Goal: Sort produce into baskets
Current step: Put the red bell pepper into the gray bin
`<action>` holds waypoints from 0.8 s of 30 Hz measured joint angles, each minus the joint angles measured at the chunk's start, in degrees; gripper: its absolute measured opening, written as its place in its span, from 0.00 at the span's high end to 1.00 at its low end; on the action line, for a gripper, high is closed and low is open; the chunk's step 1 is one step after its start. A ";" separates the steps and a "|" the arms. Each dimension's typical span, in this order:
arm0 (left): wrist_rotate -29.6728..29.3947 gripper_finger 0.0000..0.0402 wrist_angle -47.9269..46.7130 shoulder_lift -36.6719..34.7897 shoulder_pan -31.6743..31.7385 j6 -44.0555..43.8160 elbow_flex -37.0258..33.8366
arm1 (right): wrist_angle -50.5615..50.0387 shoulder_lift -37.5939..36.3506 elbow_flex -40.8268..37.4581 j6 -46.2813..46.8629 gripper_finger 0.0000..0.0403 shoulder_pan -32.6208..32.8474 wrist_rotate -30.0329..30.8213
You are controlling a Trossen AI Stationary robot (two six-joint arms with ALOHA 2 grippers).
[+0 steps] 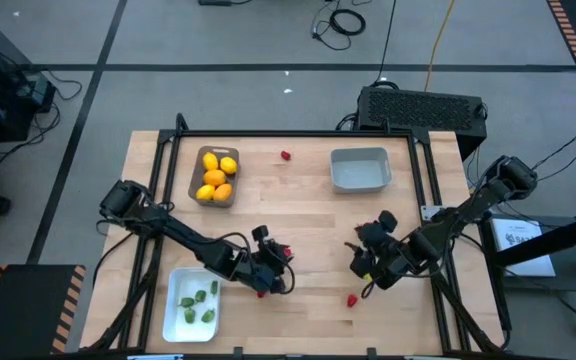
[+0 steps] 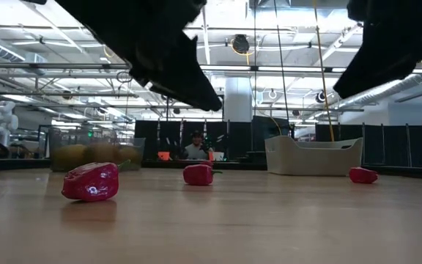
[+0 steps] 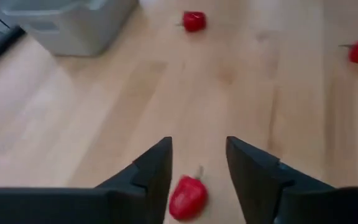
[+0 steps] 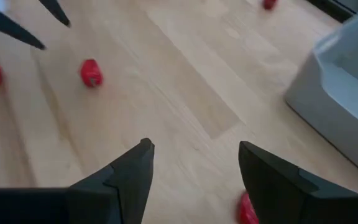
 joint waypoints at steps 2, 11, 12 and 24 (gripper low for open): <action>-1.28 0.56 2.20 0.23 0.08 1.03 -0.02 | -2.58 0.00 0.00 2.49 0.44 -0.01 0.00; -0.76 0.36 10.94 5.30 2.98 1.77 -0.01 | -5.73 0.06 -2.42 8.14 0.44 -0.09 0.11; 0.08 0.35 11.13 5.90 3.22 1.77 0.02 | -5.64 0.16 -3.18 8.42 0.44 -0.34 0.05; 0.83 0.35 19.98 7.15 4.63 1.71 0.00 | 1.03 0.22 -12.19 11.60 0.44 -7.43 0.05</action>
